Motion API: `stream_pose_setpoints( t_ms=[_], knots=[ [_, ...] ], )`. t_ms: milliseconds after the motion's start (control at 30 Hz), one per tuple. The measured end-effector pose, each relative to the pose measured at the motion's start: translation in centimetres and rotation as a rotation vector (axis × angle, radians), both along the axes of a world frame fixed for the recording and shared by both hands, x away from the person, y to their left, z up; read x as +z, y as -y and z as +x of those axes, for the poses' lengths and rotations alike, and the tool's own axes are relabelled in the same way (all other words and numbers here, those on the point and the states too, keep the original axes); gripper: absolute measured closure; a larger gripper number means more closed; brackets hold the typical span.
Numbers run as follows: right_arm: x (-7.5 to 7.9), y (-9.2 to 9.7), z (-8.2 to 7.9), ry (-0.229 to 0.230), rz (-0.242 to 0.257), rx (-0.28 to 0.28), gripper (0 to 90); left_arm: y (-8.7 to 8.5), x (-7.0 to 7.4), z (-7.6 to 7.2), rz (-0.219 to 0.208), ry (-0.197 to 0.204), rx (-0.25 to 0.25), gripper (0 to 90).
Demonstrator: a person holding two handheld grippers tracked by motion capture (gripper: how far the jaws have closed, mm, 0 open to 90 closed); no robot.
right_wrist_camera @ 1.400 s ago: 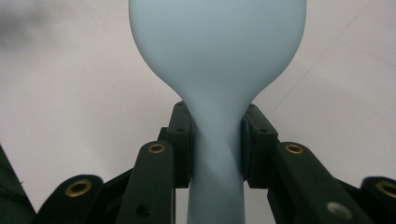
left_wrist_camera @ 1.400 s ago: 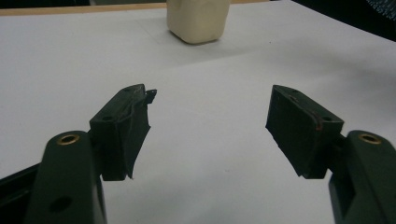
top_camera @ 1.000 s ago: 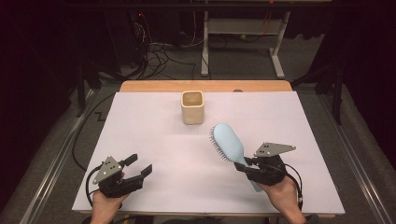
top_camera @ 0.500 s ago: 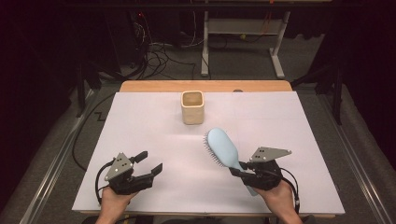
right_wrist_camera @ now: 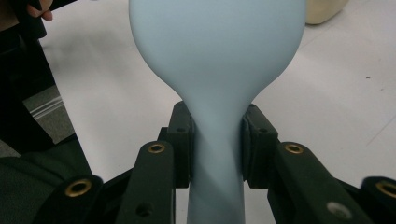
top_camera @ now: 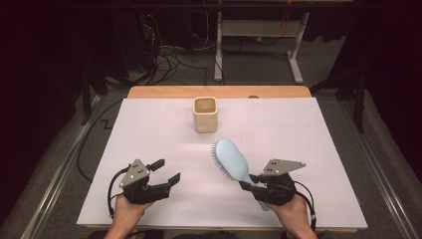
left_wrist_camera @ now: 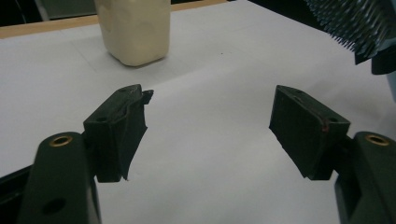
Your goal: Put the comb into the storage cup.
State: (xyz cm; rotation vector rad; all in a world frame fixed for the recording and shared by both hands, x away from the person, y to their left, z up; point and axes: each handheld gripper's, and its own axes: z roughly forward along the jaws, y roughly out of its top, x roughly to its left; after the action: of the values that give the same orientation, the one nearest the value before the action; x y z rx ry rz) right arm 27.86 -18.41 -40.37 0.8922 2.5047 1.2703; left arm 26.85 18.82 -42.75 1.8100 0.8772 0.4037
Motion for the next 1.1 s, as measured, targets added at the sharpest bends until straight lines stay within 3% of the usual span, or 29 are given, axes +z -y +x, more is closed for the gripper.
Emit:
stream_pose_setpoints(
  t_ms=[433, 1100],
  knots=[
    [-0.2, -0.8, -0.1, 0.0, -0.015, 0.016, 70.3, 2.0, 0.3, 0.0, 0.006, -0.027, -0.061, 26.3],
    [-0.5, -1.7, -0.2, -0.004, -0.031, 0.037, 70.3, 5.0, 0.8, 0.1, -0.001, -0.031, -0.166, 21.8]
  ],
)
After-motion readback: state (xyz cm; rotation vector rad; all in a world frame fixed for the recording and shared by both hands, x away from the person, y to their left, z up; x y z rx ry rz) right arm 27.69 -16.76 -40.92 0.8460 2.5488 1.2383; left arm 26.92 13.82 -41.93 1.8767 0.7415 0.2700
